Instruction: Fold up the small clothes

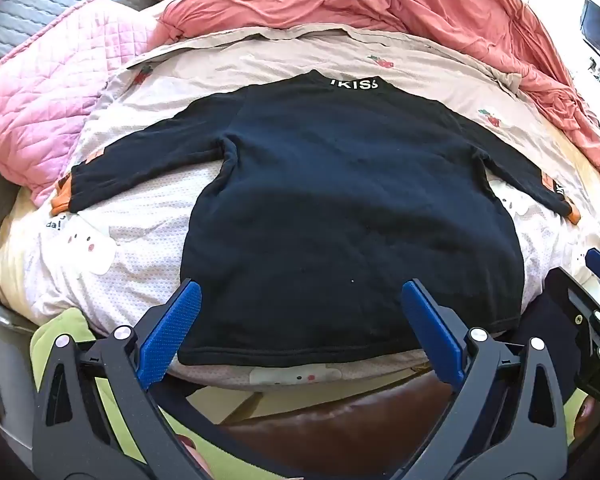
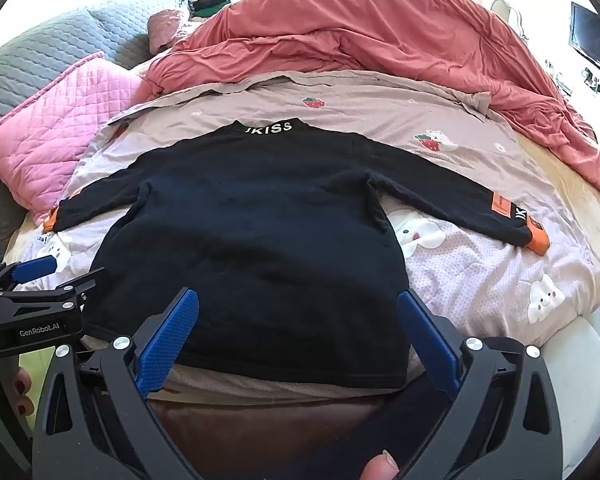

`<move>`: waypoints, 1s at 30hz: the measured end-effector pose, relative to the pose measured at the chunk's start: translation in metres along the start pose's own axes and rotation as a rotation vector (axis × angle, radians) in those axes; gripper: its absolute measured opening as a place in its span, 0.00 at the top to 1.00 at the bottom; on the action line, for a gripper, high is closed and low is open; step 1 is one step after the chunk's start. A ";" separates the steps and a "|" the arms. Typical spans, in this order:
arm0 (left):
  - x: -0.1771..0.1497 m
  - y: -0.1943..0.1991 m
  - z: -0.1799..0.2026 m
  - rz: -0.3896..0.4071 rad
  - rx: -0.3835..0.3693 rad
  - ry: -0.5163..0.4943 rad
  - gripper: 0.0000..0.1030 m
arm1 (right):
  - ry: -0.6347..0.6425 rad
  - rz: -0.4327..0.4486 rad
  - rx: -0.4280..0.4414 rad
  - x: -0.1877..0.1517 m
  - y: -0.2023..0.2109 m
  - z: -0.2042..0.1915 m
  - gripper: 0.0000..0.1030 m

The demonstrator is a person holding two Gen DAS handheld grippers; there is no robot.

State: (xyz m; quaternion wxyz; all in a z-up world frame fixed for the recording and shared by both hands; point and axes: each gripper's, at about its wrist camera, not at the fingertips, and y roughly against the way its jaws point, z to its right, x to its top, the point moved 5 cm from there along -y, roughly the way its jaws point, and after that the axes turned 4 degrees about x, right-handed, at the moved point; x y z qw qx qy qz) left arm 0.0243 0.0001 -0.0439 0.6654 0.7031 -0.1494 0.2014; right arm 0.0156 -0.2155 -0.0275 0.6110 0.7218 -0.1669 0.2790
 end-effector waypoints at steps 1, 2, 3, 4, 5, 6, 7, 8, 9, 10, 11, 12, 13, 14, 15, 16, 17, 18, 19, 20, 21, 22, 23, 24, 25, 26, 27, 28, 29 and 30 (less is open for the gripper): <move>0.000 0.000 0.000 -0.003 -0.003 0.001 0.09 | 0.001 0.001 0.000 0.000 0.000 0.000 0.04; 0.000 0.001 0.000 0.010 0.005 0.000 0.09 | 0.001 0.001 0.000 0.000 0.001 0.000 0.04; 0.000 0.001 0.000 0.010 0.004 0.002 0.09 | 0.002 0.002 0.000 0.000 0.001 -0.001 0.04; 0.000 0.002 0.000 0.011 0.001 0.002 0.09 | 0.002 0.002 0.001 -0.001 0.001 -0.001 0.04; 0.000 0.002 0.000 0.011 -0.001 0.003 0.09 | 0.003 0.002 0.002 -0.001 0.001 -0.002 0.04; 0.000 0.000 -0.001 0.004 0.005 0.002 0.09 | 0.003 0.002 0.003 -0.001 0.000 -0.002 0.04; 0.000 0.000 -0.001 0.005 0.004 0.005 0.09 | 0.005 0.001 0.003 0.000 0.000 -0.003 0.04; 0.000 0.000 -0.001 0.005 0.001 0.004 0.09 | 0.006 0.002 0.002 0.001 0.002 -0.002 0.04; 0.001 0.001 -0.001 0.005 0.001 0.005 0.09 | 0.005 0.003 0.003 0.001 0.001 -0.002 0.04; 0.001 0.001 -0.001 0.005 0.000 0.007 0.09 | 0.005 0.005 0.004 0.001 0.002 -0.001 0.04; 0.000 0.002 0.000 0.007 0.001 0.008 0.09 | 0.005 0.004 0.003 0.003 0.003 -0.001 0.04; -0.001 0.002 0.000 0.007 0.001 0.010 0.09 | 0.006 0.008 0.002 0.003 0.003 -0.001 0.04; -0.001 0.002 0.000 0.007 0.000 0.012 0.09 | 0.008 0.007 0.002 0.003 0.003 -0.002 0.04; 0.000 0.002 -0.001 0.007 -0.001 0.012 0.09 | 0.008 0.006 0.002 0.003 0.003 -0.002 0.04; 0.001 0.001 -0.001 0.007 0.002 0.010 0.09 | 0.007 0.010 0.000 0.002 0.003 -0.002 0.04; 0.001 0.001 -0.001 0.006 0.002 0.010 0.09 | 0.006 0.010 0.000 0.002 0.004 -0.002 0.04; 0.001 0.001 -0.001 0.006 0.000 0.012 0.09 | 0.005 0.011 0.001 0.002 0.004 -0.002 0.04; 0.001 0.001 -0.001 0.008 0.000 0.011 0.09 | 0.005 0.010 0.001 0.002 0.003 -0.002 0.04; 0.001 0.001 0.000 0.009 0.004 0.010 0.09 | 0.005 0.010 0.001 0.002 0.004 -0.002 0.04; 0.001 0.001 -0.001 0.010 0.004 0.011 0.09 | 0.005 0.011 0.002 0.002 0.004 -0.001 0.04; 0.001 0.001 -0.001 0.011 0.004 0.011 0.09 | 0.005 0.011 0.001 0.002 0.004 -0.001 0.04; 0.001 0.002 -0.001 0.011 0.004 0.010 0.09 | 0.006 0.011 0.001 0.002 0.004 -0.001 0.04; 0.001 0.002 -0.001 0.013 0.006 0.010 0.09 | 0.006 0.011 0.002 0.002 0.004 0.000 0.04; 0.001 0.002 -0.001 0.014 0.006 0.011 0.09 | 0.009 0.010 0.000 0.002 0.004 -0.003 0.04; 0.001 0.002 -0.001 0.013 0.004 0.011 0.09 | 0.009 0.011 0.001 0.002 0.004 -0.003 0.04; 0.001 0.002 -0.001 0.012 0.006 0.011 0.09 | 0.009 0.011 0.001 0.002 0.004 -0.003 0.04; 0.001 0.002 -0.001 0.012 0.006 0.011 0.09 | 0.008 0.011 0.001 0.002 0.004 -0.003 0.04; 0.001 0.003 -0.001 0.012 0.005 0.011 0.09 | 0.008 0.012 0.001 0.002 0.004 -0.003 0.04; 0.001 0.003 -0.001 0.012 0.006 0.011 0.09 | 0.008 0.011 0.001 0.002 0.004 -0.003 0.04; 0.001 0.003 -0.001 0.013 0.007 0.012 0.09 | 0.008 0.011 0.001 0.002 0.004 -0.002 0.04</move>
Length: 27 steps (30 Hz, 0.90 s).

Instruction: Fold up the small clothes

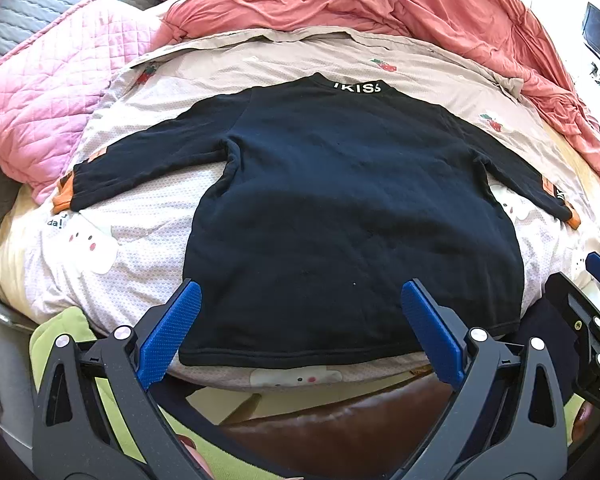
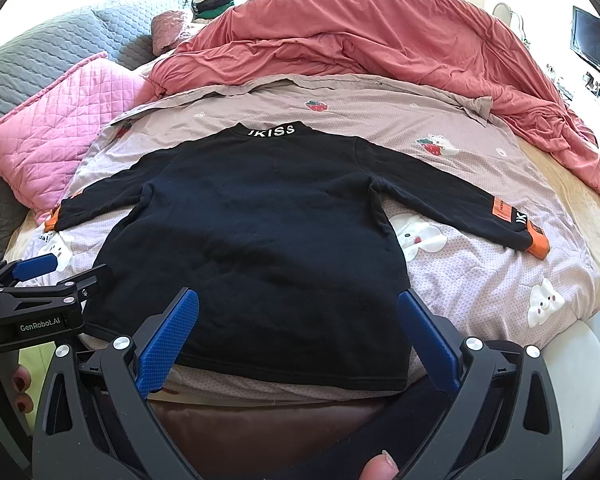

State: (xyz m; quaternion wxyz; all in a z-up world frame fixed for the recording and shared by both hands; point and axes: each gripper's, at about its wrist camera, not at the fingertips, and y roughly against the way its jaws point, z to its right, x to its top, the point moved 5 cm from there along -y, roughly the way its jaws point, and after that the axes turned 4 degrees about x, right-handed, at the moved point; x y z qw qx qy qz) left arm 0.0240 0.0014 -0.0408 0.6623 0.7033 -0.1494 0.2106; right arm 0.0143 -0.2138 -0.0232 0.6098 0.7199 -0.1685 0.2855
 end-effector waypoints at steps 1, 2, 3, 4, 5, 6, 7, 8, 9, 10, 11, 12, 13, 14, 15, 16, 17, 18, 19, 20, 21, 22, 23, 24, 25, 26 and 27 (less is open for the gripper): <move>0.000 0.000 0.000 0.000 -0.001 0.000 0.09 | 0.000 0.000 0.001 0.000 0.000 0.000 0.04; 0.000 0.000 0.000 0.000 -0.002 0.000 0.09 | 0.000 -0.001 0.000 0.000 0.000 0.000 0.04; 0.000 0.000 0.000 0.000 -0.002 0.000 0.09 | -0.001 -0.002 -0.001 0.000 0.000 0.000 0.04; 0.000 0.000 0.000 0.000 -0.001 0.000 0.09 | 0.000 -0.001 0.000 0.000 0.000 0.000 0.04; 0.000 0.000 0.000 0.000 -0.002 0.000 0.09 | 0.000 0.000 0.000 0.000 0.000 0.000 0.04; 0.000 0.000 0.000 -0.001 -0.002 0.000 0.09 | 0.000 -0.001 0.000 0.000 0.000 0.000 0.04; 0.000 0.000 -0.001 0.000 -0.001 0.001 0.09 | -0.001 -0.002 0.000 0.000 0.000 0.000 0.04; 0.000 0.000 -0.001 0.001 -0.002 0.001 0.09 | 0.000 -0.003 0.000 0.000 0.000 0.000 0.04; 0.000 0.000 -0.001 0.001 -0.001 0.001 0.09 | -0.001 -0.005 0.000 0.000 0.000 0.000 0.04; 0.001 0.000 -0.001 0.002 0.000 0.000 0.09 | -0.002 -0.004 -0.001 0.000 0.000 0.000 0.04; 0.001 0.000 -0.001 0.002 0.000 0.001 0.09 | -0.001 -0.001 0.000 0.000 0.000 0.000 0.04; 0.001 0.000 -0.001 0.002 0.000 0.001 0.09 | -0.001 -0.002 0.000 0.000 0.000 0.001 0.04; 0.001 0.000 -0.001 0.002 0.002 0.001 0.09 | 0.000 -0.002 0.001 0.000 0.000 0.000 0.04; 0.001 0.000 -0.001 0.000 0.002 0.001 0.09 | -0.001 -0.003 0.001 0.000 0.000 0.000 0.04; 0.000 0.000 0.000 -0.002 0.001 0.001 0.09 | -0.001 -0.004 0.001 0.000 0.000 0.001 0.04; 0.000 0.000 0.000 -0.004 0.000 0.001 0.09 | -0.001 -0.005 0.001 0.000 0.000 0.001 0.04; 0.000 0.000 0.000 -0.005 0.000 0.001 0.09 | -0.002 -0.005 0.001 0.001 0.000 0.001 0.04; 0.000 0.000 0.000 -0.005 0.000 -0.001 0.09 | -0.002 -0.004 0.000 0.000 0.000 0.001 0.04; 0.000 0.000 0.000 -0.004 0.000 -0.001 0.09 | -0.002 -0.003 0.001 0.000 0.000 0.001 0.04; 0.001 0.000 0.001 -0.002 0.000 -0.002 0.09 | -0.001 -0.004 0.000 0.000 0.000 0.001 0.04; 0.001 0.000 0.000 0.000 0.000 -0.003 0.09 | -0.002 -0.004 0.000 0.000 0.000 0.001 0.04; 0.000 0.000 0.001 0.000 0.001 -0.004 0.09 | -0.001 -0.003 0.001 0.000 0.000 0.001 0.04; 0.001 0.000 0.001 0.000 0.001 -0.005 0.09 | -0.001 -0.004 0.001 0.000 0.000 0.001 0.04; 0.000 -0.001 0.001 0.000 0.001 -0.005 0.09 | -0.001 -0.005 0.000 0.000 -0.001 0.001 0.04; 0.000 -0.001 0.000 -0.002 0.001 -0.005 0.09 | 0.000 -0.005 0.001 0.000 -0.001 0.001 0.04; -0.001 -0.002 0.000 -0.002 0.000 -0.004 0.09 | -0.002 -0.003 0.000 0.000 -0.001 0.001 0.04; -0.001 -0.002 0.000 -0.002 0.001 -0.003 0.09 | -0.001 -0.003 0.000 0.000 -0.001 0.001 0.04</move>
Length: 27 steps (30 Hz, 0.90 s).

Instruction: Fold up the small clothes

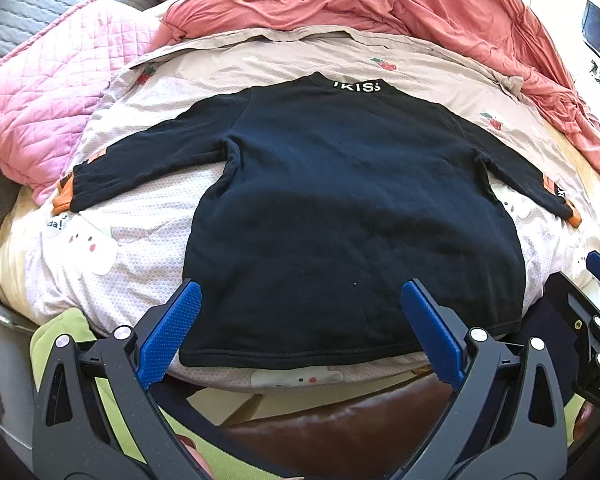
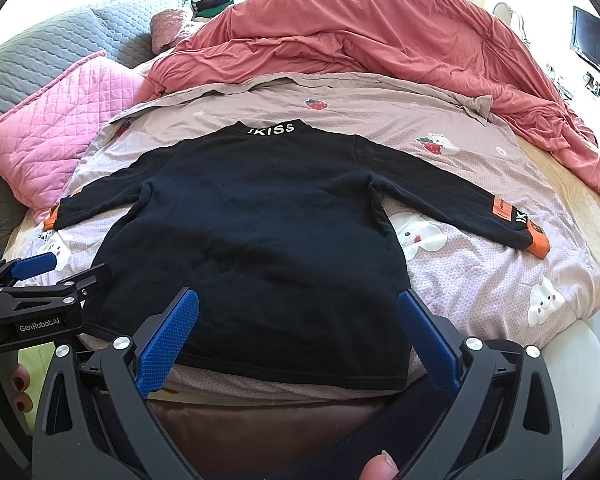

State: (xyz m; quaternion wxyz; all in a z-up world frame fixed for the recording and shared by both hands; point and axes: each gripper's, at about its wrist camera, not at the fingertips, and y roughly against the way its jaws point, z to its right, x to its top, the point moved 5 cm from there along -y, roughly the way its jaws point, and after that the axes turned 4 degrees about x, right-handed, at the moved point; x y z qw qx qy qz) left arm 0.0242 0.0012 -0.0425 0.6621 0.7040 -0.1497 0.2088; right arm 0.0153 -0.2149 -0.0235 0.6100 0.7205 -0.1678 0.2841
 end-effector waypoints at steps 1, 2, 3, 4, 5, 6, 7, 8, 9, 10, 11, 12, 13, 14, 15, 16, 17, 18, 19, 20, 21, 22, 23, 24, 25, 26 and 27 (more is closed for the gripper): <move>0.000 0.000 0.000 0.001 0.002 0.000 0.09 | 0.000 0.001 0.001 0.000 0.000 0.000 0.04; 0.000 0.000 0.000 0.002 0.002 -0.001 0.09 | -0.001 0.001 -0.001 0.000 0.000 0.000 0.04; 0.000 0.000 0.000 0.003 0.001 -0.001 0.09 | -0.001 0.000 0.000 0.000 0.000 0.000 0.04; 0.000 0.000 0.000 0.003 0.001 -0.001 0.09 | -0.001 -0.001 0.000 0.000 0.000 0.000 0.04; 0.000 0.000 0.000 0.003 0.001 -0.003 0.09 | -0.001 -0.001 -0.001 0.000 0.000 0.000 0.04; 0.000 0.000 0.000 0.003 0.000 -0.003 0.09 | -0.002 -0.001 0.000 0.000 0.000 0.000 0.04; 0.000 0.000 0.000 0.003 0.001 -0.004 0.09 | -0.002 0.000 0.000 0.000 -0.001 0.001 0.04; 0.000 0.000 0.000 0.003 0.002 -0.003 0.09 | -0.002 0.001 -0.001 0.000 -0.001 0.001 0.04; 0.000 0.000 0.000 0.002 0.003 -0.004 0.09 | -0.002 0.001 0.000 0.000 -0.001 0.001 0.04; 0.000 0.000 0.000 0.002 0.002 -0.003 0.09 | -0.002 -0.001 -0.001 0.000 -0.001 0.001 0.04; 0.000 0.000 0.000 0.001 0.002 -0.003 0.09 | -0.003 0.000 -0.001 0.000 -0.001 0.001 0.04; 0.001 -0.001 0.000 0.000 0.002 -0.005 0.09 | -0.003 -0.001 -0.001 0.000 -0.001 0.001 0.04; 0.000 -0.001 0.000 0.001 0.002 -0.005 0.09 | -0.003 -0.001 -0.002 0.000 -0.001 0.001 0.04; 0.000 -0.001 0.001 0.001 0.003 -0.007 0.09 | -0.004 -0.001 -0.002 0.000 -0.001 0.002 0.04; 0.000 -0.001 0.001 0.000 0.003 -0.008 0.09 | -0.002 0.000 -0.003 0.000 -0.001 0.002 0.04; 0.000 -0.001 0.001 0.000 0.004 -0.008 0.09 | 0.002 0.005 -0.005 0.000 -0.001 0.002 0.04; 0.000 -0.002 0.001 0.001 0.006 -0.009 0.09 | 0.004 0.008 -0.006 0.001 -0.001 0.002 0.04; 0.001 -0.002 0.001 0.001 0.007 -0.010 0.09 | 0.007 0.011 -0.007 0.001 -0.001 0.002 0.04; 0.001 -0.002 0.002 -0.001 0.008 -0.011 0.09 | 0.006 0.012 -0.006 0.001 -0.002 0.003 0.04; 0.001 -0.003 0.002 -0.003 0.009 -0.013 0.09 | 0.006 0.014 -0.008 0.002 -0.003 0.004 0.04; 0.001 -0.004 0.002 -0.004 0.011 -0.014 0.09 | 0.006 0.016 -0.009 0.003 -0.003 0.005 0.04; 0.002 -0.004 0.002 -0.005 0.012 -0.015 0.09 | 0.007 0.019 -0.011 0.004 -0.003 0.005 0.04; 0.002 -0.005 0.002 -0.004 0.013 -0.016 0.09 | 0.008 0.022 -0.013 0.005 -0.004 0.006 0.04; 0.003 -0.005 0.003 -0.003 0.015 -0.017 0.09 | 0.009 0.026 -0.015 0.006 -0.004 0.007 0.04; 0.004 -0.006 0.003 -0.002 0.015 -0.018 0.09 | 0.009 0.027 -0.016 0.007 -0.005 0.007 0.04; 0.006 -0.007 0.004 -0.003 0.014 -0.019 0.09 | 0.007 0.029 -0.016 0.008 -0.005 0.008 0.04; 0.007 -0.008 0.003 -0.003 0.014 -0.020 0.09 | 0.004 0.030 -0.015 0.010 -0.006 0.008 0.04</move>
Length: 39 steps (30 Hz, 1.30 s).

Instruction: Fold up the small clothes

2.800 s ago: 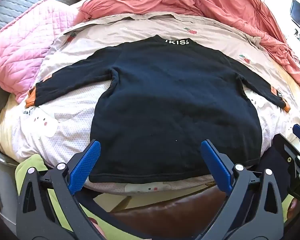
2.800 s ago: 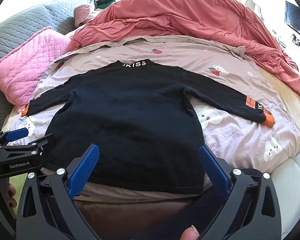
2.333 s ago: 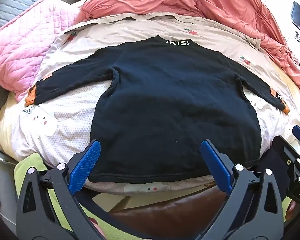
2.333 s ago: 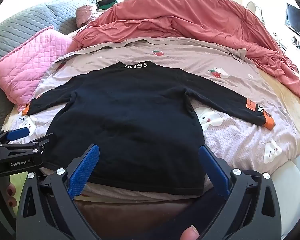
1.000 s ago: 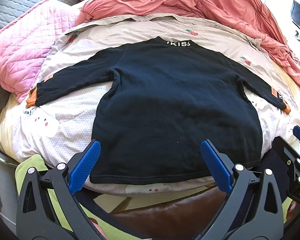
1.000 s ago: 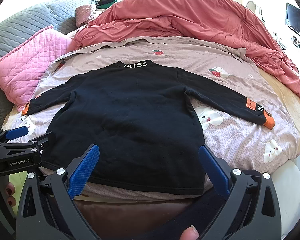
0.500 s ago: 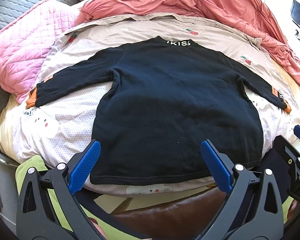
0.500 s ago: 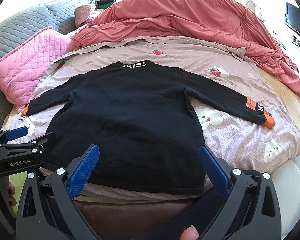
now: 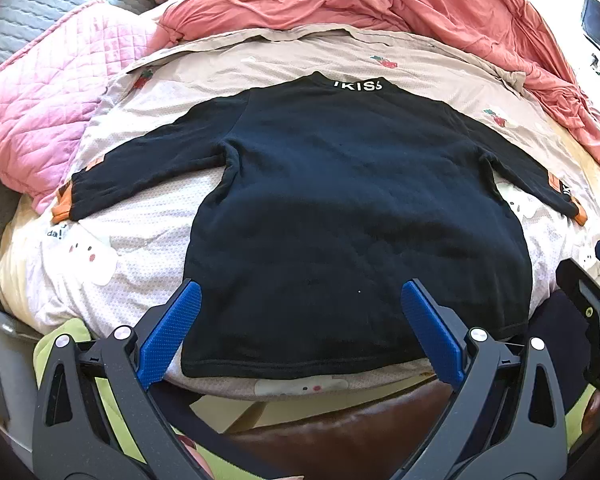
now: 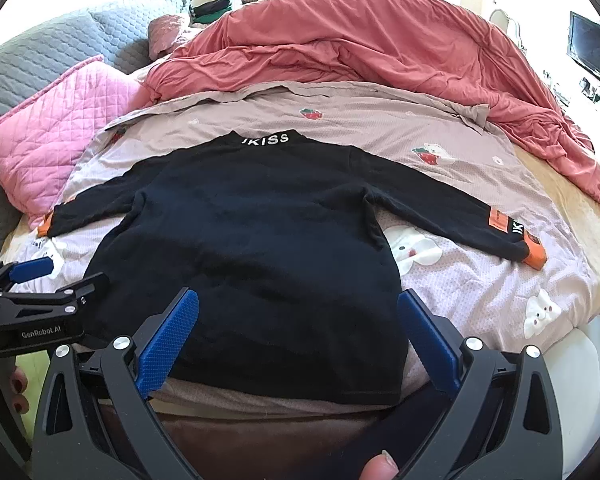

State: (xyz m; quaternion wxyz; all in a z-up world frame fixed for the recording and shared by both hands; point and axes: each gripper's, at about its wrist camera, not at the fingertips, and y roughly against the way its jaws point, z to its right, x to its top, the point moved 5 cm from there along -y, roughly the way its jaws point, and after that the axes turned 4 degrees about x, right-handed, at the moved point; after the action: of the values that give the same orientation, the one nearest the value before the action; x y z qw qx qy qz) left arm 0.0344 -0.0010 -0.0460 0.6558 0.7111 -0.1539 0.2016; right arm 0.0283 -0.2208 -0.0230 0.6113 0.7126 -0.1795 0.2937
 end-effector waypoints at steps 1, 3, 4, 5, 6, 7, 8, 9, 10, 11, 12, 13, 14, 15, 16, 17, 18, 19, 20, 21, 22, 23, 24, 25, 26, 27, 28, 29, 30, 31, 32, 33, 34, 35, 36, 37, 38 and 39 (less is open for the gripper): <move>0.001 -0.001 0.000 0.000 0.001 -0.001 0.09 | -0.001 0.000 -0.004 0.002 -0.003 0.002 0.04; 0.005 -0.003 0.001 -0.002 0.003 -0.004 0.09 | -0.003 0.001 -0.007 0.004 -0.005 0.003 0.04; 0.006 -0.004 0.002 -0.002 0.002 -0.005 0.09 | -0.003 0.003 -0.011 0.006 -0.008 0.005 0.04; 0.008 -0.006 0.003 -0.003 0.005 -0.006 0.09 | 0.002 0.004 -0.016 0.008 -0.009 0.006 0.04; 0.011 -0.008 0.004 -0.003 0.007 -0.008 0.09 | 0.003 0.002 -0.023 0.010 -0.012 0.008 0.04; 0.013 -0.010 0.004 -0.004 0.008 -0.008 0.09 | -0.001 0.002 -0.024 0.012 -0.014 0.011 0.04; 0.016 -0.013 0.005 -0.003 0.009 -0.008 0.09 | -0.005 0.003 -0.026 0.014 -0.017 0.013 0.04; 0.018 -0.014 0.006 -0.003 0.009 -0.009 0.09 | -0.007 0.005 -0.029 0.016 -0.018 0.015 0.04; 0.021 -0.016 0.007 -0.002 0.010 -0.011 0.09 | -0.012 0.009 -0.036 0.019 -0.021 0.019 0.04; 0.025 -0.020 0.008 -0.002 0.013 -0.013 0.09 | -0.015 0.011 -0.041 0.022 -0.024 0.022 0.04; 0.027 -0.021 0.009 0.000 0.016 -0.013 0.09 | -0.022 0.011 -0.048 0.024 -0.026 0.026 0.04; 0.031 -0.024 0.010 0.003 0.020 -0.015 0.09 | -0.035 0.015 -0.053 0.028 -0.030 0.032 0.04; 0.035 -0.026 0.011 0.005 0.024 -0.015 0.09 | -0.041 0.017 -0.056 0.030 -0.033 0.037 0.04; 0.038 -0.028 0.012 0.006 0.026 -0.012 0.09 | -0.044 0.018 -0.067 0.032 -0.037 0.041 0.04; 0.041 -0.030 0.012 0.009 0.027 -0.010 0.09 | -0.050 0.019 -0.081 0.035 -0.041 0.048 0.04; 0.046 -0.034 0.013 0.013 0.034 -0.006 0.09 | -0.057 0.020 -0.088 0.037 -0.045 0.053 0.04; 0.048 -0.036 0.014 0.012 0.037 -0.005 0.09 | -0.070 0.021 -0.101 0.039 -0.049 0.062 0.04; 0.051 -0.038 0.015 0.012 0.036 -0.005 0.09 | -0.082 0.021 -0.110 0.041 -0.053 0.068 0.04; 0.054 -0.042 0.016 0.011 0.036 -0.004 0.09 | -0.089 0.022 -0.115 0.042 -0.056 0.073 0.04; 0.056 -0.045 0.017 0.010 0.041 -0.004 0.09 | -0.104 0.021 -0.125 0.044 -0.060 0.081 0.04; 0.059 -0.048 0.019 0.009 0.039 -0.004 0.09 | -0.116 0.022 -0.133 0.046 -0.063 0.087 0.04; 0.060 -0.051 0.020 0.006 0.039 -0.004 0.09 | -0.128 0.022 -0.140 0.048 -0.067 0.094 0.04; 0.062 -0.054 0.021 0.001 0.039 -0.002 0.09 | -0.136 0.020 -0.145 0.048 -0.069 0.098 0.04; 0.064 -0.057 0.021 -0.003 0.036 0.000 0.09 | -0.154 0.021 -0.160 0.051 -0.073 0.107 0.04; 0.066 -0.061 0.023 -0.005 0.029 0.003 0.09 | -0.164 0.025 -0.168 0.052 -0.076 0.114 0.04; 0.068 -0.064 0.024 -0.008 0.027 0.002 0.09 | -0.173 0.027 -0.177 0.054 -0.078 0.120 0.04; 0.070 -0.067 0.024 -0.011 0.029 0.002 0.09 | -0.192 0.029 -0.196 0.056 -0.082 0.131 0.04; 0.073 -0.071 0.026 -0.012 0.025 0.001 0.09 | -0.207 0.034 -0.206 0.058 -0.085 0.139 0.04; 0.075 -0.073 0.027 -0.012 0.024 -0.002 0.09 | -0.223 0.036 -0.217 0.060 -0.087 0.148 0.04; 0.078 -0.077 0.029 -0.016 0.026 -0.003 0.09 | -0.239 0.038 -0.225 0.060 -0.089 0.156 0.04; 0.080 -0.079 0.030 -0.016 0.025 -0.002 0.09 | -0.256 0.041 -0.233 0.060 -0.090 0.164 0.04; 0.083 -0.082 0.031 -0.014 0.021 -0.001 0.09 | -0.274 0.043 -0.239 0.061 -0.091 0.173 0.04; 0.085 -0.084 0.032 -0.013 0.020 0.000 0.09 | -0.302 0.044 -0.254 0.060 -0.092 0.185 0.04; 0.088 -0.087 0.035 -0.014 0.019 0.000 0.09 | -0.329 0.044 -0.269 0.059 -0.093 0.198 0.04; 0.090 -0.090 0.037 -0.016 0.014 -0.003 0.09 | -0.345 0.043 -0.279 0.057 -0.094 0.206 0.04; 0.092 -0.094 0.041 -0.020 0.013 -0.009 0.09 | -0.370 0.043 -0.303 0.055 -0.095 0.221 0.04; 0.093 -0.097 0.044 -0.022 0.014 -0.012 0.09 | -0.391 0.039 -0.329 0.052 -0.096 0.235 0.04; 0.095 -0.100 0.046 -0.023 0.012 -0.016 0.09 | -0.410 0.035 -0.353 0.049 -0.097 0.247 0.04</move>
State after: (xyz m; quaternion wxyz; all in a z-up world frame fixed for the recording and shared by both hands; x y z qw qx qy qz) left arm 0.1692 -0.0336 -0.0896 0.6526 0.7182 -0.1499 0.1893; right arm 0.1749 -0.4386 -0.0857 0.6719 0.6363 -0.3603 0.1177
